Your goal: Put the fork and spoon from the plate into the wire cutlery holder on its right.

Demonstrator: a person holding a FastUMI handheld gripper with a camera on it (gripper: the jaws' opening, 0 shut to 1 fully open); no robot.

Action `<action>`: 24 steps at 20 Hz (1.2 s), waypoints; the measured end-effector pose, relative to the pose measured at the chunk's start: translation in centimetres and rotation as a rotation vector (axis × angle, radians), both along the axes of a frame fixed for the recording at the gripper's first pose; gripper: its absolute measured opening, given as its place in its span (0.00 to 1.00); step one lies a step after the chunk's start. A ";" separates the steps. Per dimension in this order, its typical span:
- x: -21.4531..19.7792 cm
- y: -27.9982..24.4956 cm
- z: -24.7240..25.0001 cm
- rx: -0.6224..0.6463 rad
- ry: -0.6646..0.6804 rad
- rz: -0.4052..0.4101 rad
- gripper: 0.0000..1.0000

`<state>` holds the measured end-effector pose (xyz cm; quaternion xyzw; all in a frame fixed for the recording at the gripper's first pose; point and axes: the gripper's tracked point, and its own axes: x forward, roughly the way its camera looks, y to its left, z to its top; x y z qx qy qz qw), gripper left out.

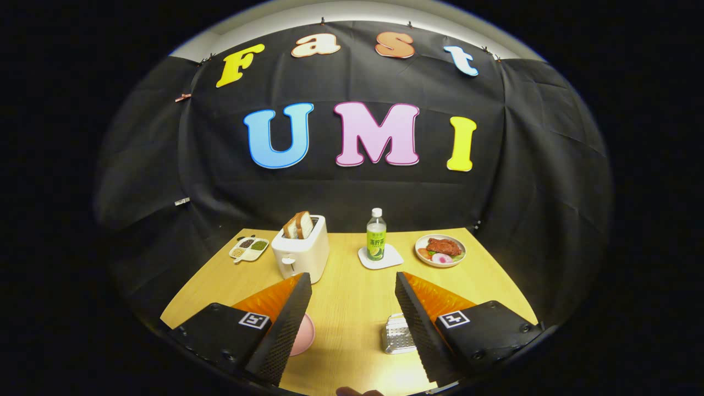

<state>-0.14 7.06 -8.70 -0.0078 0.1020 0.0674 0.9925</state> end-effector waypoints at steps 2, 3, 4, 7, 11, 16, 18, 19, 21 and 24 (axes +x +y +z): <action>0.2 2.2 -2.0 -0.008 0.057 0.047 0.95; 0.2 3.4 -3.3 -0.017 0.092 0.076 0.95; 0.3 4.4 -4.5 -0.025 0.125 0.101 0.95; 0.7 6.8 -8.3 -0.047 0.219 0.138 0.96; 1.1 10.0 -14.0 -0.076 0.367 0.187 0.96; 0.8 13.1 -21.4 -0.117 0.560 0.247 0.96; 0.7 13.7 -23.3 -0.125 0.609 0.249 0.95; 1.0 14.0 -24.0 -0.125 0.625 0.247 0.95; 1.0 14.3 -25.2 -0.128 0.655 0.247 0.93; 1.1 14.4 -26.7 -0.127 0.711 0.245 0.87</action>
